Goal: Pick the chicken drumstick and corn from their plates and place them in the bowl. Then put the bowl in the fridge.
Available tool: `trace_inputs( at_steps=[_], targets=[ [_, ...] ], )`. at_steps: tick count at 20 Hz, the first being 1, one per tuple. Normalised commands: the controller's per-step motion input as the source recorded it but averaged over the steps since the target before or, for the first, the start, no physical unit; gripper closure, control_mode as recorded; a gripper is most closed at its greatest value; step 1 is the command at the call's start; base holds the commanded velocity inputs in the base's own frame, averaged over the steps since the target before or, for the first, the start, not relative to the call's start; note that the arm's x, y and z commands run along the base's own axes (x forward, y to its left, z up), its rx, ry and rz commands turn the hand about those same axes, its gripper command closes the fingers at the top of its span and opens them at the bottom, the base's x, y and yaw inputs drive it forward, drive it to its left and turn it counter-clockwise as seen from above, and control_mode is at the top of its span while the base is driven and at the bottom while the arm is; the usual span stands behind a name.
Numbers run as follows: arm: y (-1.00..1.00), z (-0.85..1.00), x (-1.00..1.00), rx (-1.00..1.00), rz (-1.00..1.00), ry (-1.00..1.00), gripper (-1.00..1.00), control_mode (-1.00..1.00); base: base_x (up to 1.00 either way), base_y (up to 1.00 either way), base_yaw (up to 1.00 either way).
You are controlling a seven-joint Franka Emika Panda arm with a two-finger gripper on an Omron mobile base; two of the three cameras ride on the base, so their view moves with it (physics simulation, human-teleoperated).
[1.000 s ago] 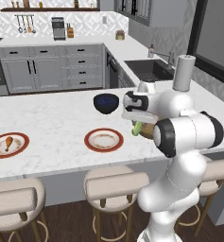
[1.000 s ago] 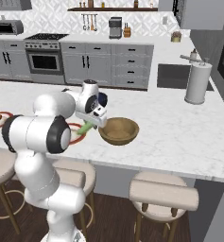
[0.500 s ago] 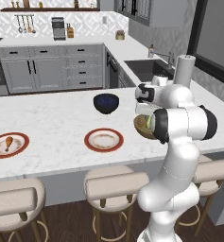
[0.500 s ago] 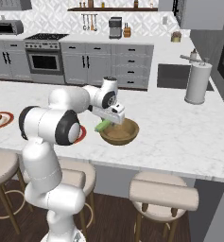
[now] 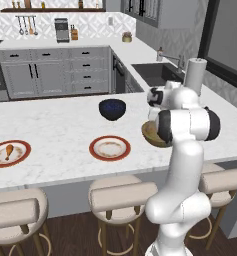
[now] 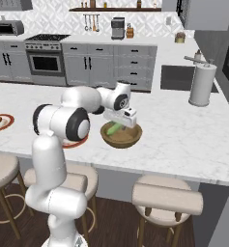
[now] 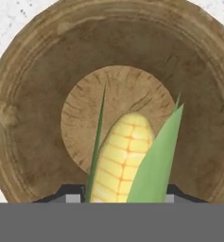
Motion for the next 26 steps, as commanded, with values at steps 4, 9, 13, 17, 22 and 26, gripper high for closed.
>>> trace_inputs(
  at_steps=[4, 9, 13, 17, 22, 26],
  targets=[
    [0.0, -0.43, 0.08, -0.01, 0.0, 0.0, 1.0, -1.0, 0.0, 0.0, 0.0],
    [0.0, -0.36, 0.25, 0.0, 0.0, 0.0, 1.0, -1.0, 0.0, 0.0, 0.0],
    [0.0, -0.27, 0.26, 0.0, 0.0, 0.01, 1.0, -1.0, 0.0, 0.0, 0.0],
    [0.0, -0.11, 0.13, 0.0, 0.0, 0.01, -1.0, -1.0, 0.0, 0.0, 0.0],
    [-0.16, 0.0, 0.14, 0.01, 0.0, 0.01, -1.0, -1.0, 0.0, 0.0, 0.0],
    [-0.05, 0.13, 0.0, 0.0, -0.01, -0.03, -1.0, -1.0, 0.0, 0.0, 0.0]
  ],
)
